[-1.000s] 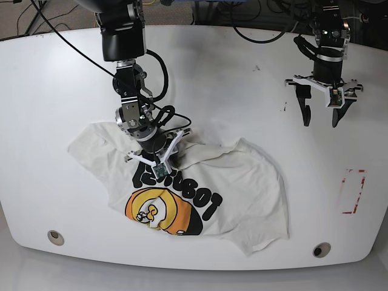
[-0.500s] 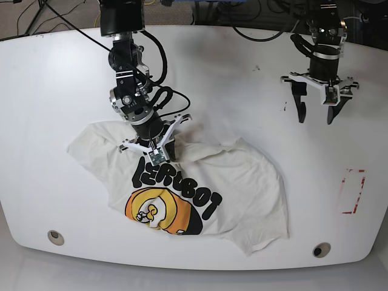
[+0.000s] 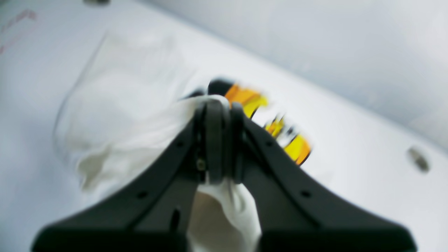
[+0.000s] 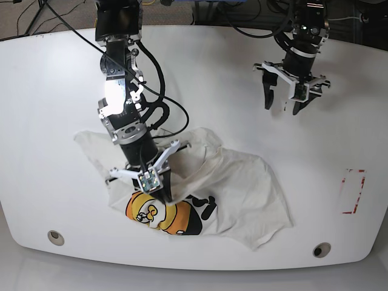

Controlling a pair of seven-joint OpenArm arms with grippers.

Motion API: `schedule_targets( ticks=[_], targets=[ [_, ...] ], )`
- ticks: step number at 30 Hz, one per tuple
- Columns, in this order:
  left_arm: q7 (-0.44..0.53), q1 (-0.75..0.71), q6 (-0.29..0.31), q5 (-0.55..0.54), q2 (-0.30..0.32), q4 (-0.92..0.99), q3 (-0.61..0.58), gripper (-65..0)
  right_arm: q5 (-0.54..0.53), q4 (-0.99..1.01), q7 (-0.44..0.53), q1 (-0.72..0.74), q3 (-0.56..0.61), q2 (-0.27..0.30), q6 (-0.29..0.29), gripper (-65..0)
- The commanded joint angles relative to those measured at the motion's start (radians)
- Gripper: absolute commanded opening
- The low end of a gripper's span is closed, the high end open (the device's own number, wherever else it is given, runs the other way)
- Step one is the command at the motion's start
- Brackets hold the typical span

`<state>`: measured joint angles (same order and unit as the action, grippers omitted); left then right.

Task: Layout the t-shirt on the table in an organized manner, then fold the t-shirt properly
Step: 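Lift the t-shirt with the right gripper and lower the left gripper toward it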

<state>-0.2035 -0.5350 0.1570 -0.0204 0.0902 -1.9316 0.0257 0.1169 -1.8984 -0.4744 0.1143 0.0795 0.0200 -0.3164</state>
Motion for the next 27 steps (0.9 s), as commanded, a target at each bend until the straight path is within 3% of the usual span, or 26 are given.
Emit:
schedule_targets(
  ticks=[1, 12, 18, 27],
  targets=[
    [0.023, 0.002, 0.002, -0.006, 0.003, -0.01, -0.031, -26.7, -0.007, -0.034, 0.035, 0.069, -0.001, 0.007, 0.003, -65.0],
    [0.02, 0.14, 0.0, -0.01, -0.01, 0.123, -0.192, -26.5, -0.007, -0.036, 0.035, 0.201, 0.001, 0.021, 0.003, -65.0],
    [0.02, 0.253, -0.001, -0.008, -0.093, 0.254, -0.198, -26.5, -0.007, -0.063, 0.035, 0.203, 0.001, 0.021, 0.003, -65.0],
    [0.02, 0.399, -0.001, -0.008, -0.14, 0.436, -0.206, -26.5, -0.007, -0.068, 0.033, 0.195, 0.003, 0.018, 0.003, -65.0]
  ],
)
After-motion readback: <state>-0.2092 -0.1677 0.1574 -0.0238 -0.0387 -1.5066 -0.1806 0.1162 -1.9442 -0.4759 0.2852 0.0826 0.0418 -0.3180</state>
